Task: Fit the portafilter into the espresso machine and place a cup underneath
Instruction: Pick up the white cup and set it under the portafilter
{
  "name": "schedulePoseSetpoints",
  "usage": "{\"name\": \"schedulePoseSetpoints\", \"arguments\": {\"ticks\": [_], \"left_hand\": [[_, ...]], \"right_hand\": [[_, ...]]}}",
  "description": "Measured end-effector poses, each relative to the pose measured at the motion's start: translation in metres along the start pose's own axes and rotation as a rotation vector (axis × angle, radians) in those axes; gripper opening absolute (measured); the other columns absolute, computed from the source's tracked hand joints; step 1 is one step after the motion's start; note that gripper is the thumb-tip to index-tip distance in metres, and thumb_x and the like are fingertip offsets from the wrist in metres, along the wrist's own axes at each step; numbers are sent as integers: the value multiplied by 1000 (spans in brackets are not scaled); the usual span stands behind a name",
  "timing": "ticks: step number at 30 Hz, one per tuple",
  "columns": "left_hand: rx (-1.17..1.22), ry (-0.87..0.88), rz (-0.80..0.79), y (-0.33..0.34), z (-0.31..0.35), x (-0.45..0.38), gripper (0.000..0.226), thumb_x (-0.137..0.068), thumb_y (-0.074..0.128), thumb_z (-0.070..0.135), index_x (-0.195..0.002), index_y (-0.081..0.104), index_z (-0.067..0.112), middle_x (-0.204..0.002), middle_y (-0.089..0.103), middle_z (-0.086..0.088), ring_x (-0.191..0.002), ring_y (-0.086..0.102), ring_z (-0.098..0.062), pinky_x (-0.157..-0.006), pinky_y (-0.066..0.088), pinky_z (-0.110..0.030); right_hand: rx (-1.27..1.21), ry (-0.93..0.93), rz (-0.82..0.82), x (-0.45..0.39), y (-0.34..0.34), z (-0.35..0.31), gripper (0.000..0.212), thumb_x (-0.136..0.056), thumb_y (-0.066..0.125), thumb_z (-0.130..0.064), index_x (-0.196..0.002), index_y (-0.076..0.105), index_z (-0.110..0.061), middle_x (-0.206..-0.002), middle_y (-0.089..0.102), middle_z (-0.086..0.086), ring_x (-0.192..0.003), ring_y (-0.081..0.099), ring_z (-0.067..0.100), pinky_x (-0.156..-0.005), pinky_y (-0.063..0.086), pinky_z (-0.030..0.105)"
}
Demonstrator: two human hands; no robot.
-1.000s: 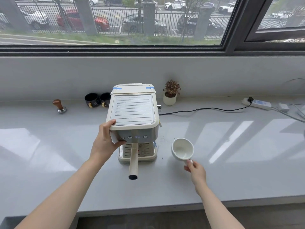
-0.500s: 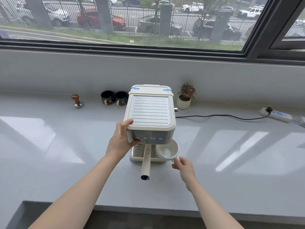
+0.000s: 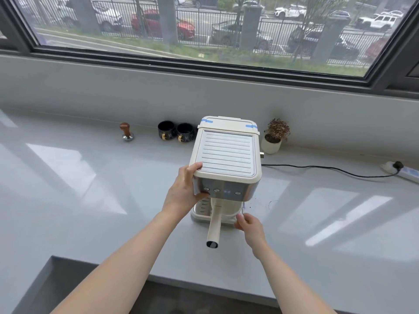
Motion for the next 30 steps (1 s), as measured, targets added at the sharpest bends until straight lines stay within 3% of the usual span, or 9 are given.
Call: {"name": "schedulePoseSetpoints", "arguments": {"ticks": [8,18,23,27,30], "left_hand": [[-6,-18,-6,0,-3,1,90,-64,84,20,-127,23,43,-133,41,-2,-101,57,-24,-64,49,-35],[-15,-12,3,-1,-4,1,90,-64,84,22,-127,23,43,-130,41,-1,-100,57,-22,-67,54,-41],[-16,-5,5,-1,-4,1,92,-64,84,22,-126,21,46,-131,41,-1,-100,57,-23,-68,55,-43],[-24,-3,4,-2,-4,1,91,-64,84,22,-127,22,45,-130,41,-2,-100,57,-24,-68,55,-44],[-25,-3,0,-1,-5,1,91,-64,84,22,-127,22,44,-129,42,-3,-100,58,-25,-68,55,-45]], "right_hand": [[21,-22,-19,-12,11,-7,31,-94,50,-27,-68,55,-10,-73,64,6,-76,59,22,-67,39,31],[83,-55,-51,-23,19,-18,34,-93,50,-21,-60,52,-14,-68,61,4,-69,54,21,-60,35,26],[124,-43,-66,-30,22,-19,29,-94,48,-21,-68,58,-9,-73,62,5,-73,58,22,-59,38,24],[219,-64,-64,-34,23,-25,26,-91,50,-21,-78,65,-4,-84,67,16,-74,53,22,-62,38,30],[292,-97,-49,-34,20,-30,31,-89,51,-24,-80,62,3,-72,57,15,-70,47,22,-57,32,30]]}}
Point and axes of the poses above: each hand's wrist, its own x-axis away from the middle knuckle, its own y-axis out of the palm, z = x × y, the point moved 10 cm from there along -x, towards the middle knuckle
